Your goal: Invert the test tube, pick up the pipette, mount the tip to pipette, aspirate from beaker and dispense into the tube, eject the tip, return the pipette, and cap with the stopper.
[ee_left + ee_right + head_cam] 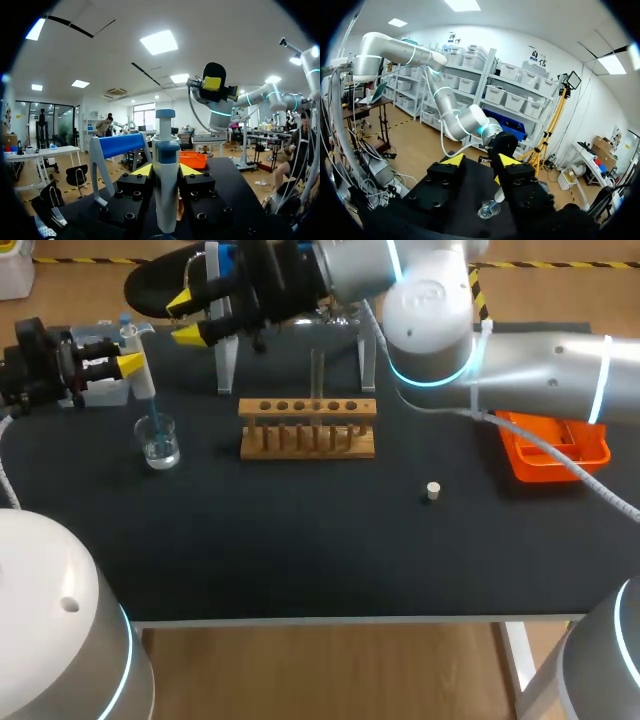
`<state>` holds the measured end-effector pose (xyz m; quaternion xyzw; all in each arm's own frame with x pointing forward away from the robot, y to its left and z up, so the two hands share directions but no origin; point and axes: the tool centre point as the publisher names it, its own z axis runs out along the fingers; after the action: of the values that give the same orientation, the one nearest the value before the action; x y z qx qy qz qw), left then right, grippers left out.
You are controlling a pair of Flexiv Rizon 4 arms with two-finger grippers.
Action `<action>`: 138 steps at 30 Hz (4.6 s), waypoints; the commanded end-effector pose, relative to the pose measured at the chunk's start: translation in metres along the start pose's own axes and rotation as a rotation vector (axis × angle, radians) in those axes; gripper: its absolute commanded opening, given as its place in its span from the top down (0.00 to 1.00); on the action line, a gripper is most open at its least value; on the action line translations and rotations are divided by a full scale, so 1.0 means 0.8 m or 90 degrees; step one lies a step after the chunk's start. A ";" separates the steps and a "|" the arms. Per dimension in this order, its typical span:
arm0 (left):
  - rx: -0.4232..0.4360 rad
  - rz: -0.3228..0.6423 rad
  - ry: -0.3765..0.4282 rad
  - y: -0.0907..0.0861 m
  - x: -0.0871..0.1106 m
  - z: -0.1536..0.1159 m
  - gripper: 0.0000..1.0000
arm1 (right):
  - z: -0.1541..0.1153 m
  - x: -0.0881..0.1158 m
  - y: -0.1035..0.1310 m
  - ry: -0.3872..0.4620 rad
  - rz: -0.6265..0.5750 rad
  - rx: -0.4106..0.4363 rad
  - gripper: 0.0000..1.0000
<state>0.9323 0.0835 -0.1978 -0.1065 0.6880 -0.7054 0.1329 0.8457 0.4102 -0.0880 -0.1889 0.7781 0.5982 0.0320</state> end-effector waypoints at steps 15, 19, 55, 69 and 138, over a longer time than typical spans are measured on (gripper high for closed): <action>0.001 0.001 0.002 0.001 -0.001 -0.001 1.00 | 0.066 -0.058 -0.008 0.033 0.082 -0.069 1.00; 0.001 0.001 0.002 0.001 -0.001 -0.001 1.00 | 0.072 -0.065 -0.015 0.030 0.112 -0.097 1.00; 0.001 0.001 0.002 0.001 -0.001 -0.001 1.00 | 0.117 -0.096 -0.044 0.006 0.181 -0.164 1.00; 0.001 0.001 0.002 0.001 -0.001 -0.001 1.00 | 0.116 -0.096 -0.051 -0.002 0.190 -0.166 1.00; 0.001 0.001 0.002 0.001 -0.001 -0.001 1.00 | 0.090 -0.096 -0.028 -0.013 0.168 -0.166 0.00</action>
<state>0.9321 0.0836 -0.1984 -0.1059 0.6876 -0.7058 0.1338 0.9142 0.5051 -0.1142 -0.0826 0.7089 0.6974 -0.0655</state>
